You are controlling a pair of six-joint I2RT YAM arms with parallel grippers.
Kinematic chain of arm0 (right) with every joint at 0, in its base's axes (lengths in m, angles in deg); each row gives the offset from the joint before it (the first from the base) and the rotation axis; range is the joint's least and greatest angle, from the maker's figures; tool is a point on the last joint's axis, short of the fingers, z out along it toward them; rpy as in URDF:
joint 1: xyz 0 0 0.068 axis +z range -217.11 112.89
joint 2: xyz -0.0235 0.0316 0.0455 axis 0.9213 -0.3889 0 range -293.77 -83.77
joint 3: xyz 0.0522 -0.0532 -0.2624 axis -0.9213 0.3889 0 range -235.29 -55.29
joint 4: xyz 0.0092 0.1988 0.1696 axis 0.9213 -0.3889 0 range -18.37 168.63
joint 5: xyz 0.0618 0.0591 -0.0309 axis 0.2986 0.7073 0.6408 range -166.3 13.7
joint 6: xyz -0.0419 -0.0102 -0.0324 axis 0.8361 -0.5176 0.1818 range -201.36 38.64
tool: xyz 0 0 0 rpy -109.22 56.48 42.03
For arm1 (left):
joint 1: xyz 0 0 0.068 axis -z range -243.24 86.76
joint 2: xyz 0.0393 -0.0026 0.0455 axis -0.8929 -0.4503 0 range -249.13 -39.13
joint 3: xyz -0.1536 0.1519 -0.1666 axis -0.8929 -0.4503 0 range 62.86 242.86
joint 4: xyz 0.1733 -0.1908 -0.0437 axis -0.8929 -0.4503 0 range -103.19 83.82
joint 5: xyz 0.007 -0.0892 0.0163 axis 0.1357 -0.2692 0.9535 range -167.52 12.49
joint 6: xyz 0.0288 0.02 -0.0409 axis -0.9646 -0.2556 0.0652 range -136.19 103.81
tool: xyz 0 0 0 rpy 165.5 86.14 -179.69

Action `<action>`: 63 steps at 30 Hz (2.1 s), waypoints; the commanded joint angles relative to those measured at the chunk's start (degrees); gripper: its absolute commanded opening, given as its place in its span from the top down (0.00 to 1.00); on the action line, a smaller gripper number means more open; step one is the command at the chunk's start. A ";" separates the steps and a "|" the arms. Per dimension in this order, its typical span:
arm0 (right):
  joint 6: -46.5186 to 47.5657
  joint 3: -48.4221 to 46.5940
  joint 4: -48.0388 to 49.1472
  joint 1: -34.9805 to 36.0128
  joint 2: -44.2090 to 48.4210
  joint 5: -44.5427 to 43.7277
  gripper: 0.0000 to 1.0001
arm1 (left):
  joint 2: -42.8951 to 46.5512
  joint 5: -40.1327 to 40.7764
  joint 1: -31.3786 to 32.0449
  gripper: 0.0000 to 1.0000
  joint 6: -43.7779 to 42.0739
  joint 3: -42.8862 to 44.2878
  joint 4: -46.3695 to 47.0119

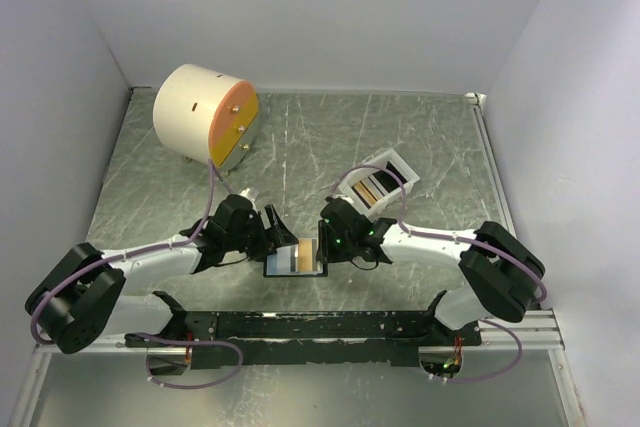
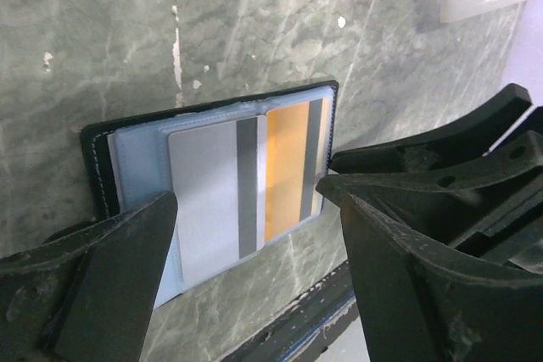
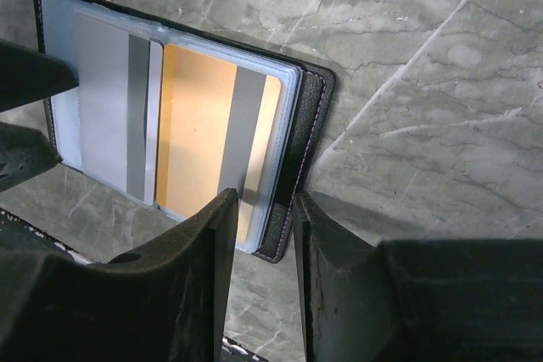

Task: Put the credit cards into the card holder
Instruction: Turn over the card slot in the card holder.

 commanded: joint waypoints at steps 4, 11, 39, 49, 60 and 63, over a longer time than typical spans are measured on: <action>-0.66 0.97 0.83 0.38 -0.29 -0.41 0.67 | 1.99 -6.17 -0.22 0.11 3.95 -1.44 7.14; -0.75 0.43 0.05 0.42 0.13 -0.75 0.68 | 3.03 -5.61 -0.18 0.12 3.14 0.59 4.43; -4.24 -5.65 9.93 2.40 -4.83 9.22 0.79 | 4.75 -1.03 -2.99 0.08 -0.04 -1.47 -1.22; -3.92 -6.09 9.85 2.45 -11.08 8.23 0.87 | 2.62 -2.43 -3.26 0.08 0.62 -2.62 1.59; -3.55 -4.70 8.14 2.44 -13.72 6.23 0.89 | 2.98 -3.53 -3.27 0.08 1.81 -2.98 2.75; -3.56 -4.28 8.18 2.44 -13.87 6.11 0.89 | 3.41 -4.39 -3.27 0.08 2.56 -3.24 3.97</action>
